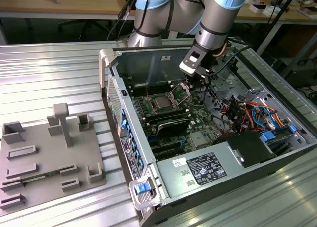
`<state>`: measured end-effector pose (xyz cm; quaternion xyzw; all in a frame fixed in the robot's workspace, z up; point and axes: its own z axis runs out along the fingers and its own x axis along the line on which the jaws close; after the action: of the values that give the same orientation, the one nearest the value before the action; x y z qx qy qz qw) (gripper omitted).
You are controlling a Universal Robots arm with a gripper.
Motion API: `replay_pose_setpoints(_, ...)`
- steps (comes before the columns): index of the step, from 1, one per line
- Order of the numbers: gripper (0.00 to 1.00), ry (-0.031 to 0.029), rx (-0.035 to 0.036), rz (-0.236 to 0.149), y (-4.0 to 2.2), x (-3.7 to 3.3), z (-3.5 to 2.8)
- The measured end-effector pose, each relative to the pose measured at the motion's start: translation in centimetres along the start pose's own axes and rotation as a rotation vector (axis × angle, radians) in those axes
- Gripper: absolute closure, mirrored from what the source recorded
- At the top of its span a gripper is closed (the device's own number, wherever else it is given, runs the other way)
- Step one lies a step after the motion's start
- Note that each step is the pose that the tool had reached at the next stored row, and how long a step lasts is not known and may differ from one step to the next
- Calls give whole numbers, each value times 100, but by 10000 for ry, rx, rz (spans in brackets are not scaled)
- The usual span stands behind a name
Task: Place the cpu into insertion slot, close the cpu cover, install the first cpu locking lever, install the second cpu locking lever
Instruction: 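Close the cpu cover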
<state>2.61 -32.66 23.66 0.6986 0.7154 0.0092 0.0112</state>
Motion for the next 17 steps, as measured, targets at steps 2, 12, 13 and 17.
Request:
replay_pose_setpoints(2,89,0,0,-1,-17,1,-1)
replay_pose_setpoints(12,89,0,1,0,-121,3,-2)
replay_pose_setpoints(13,89,0,0,-1,-128,3,-2)
replay_pose_setpoints(17,89,0,1,-1,-156,4,-2)
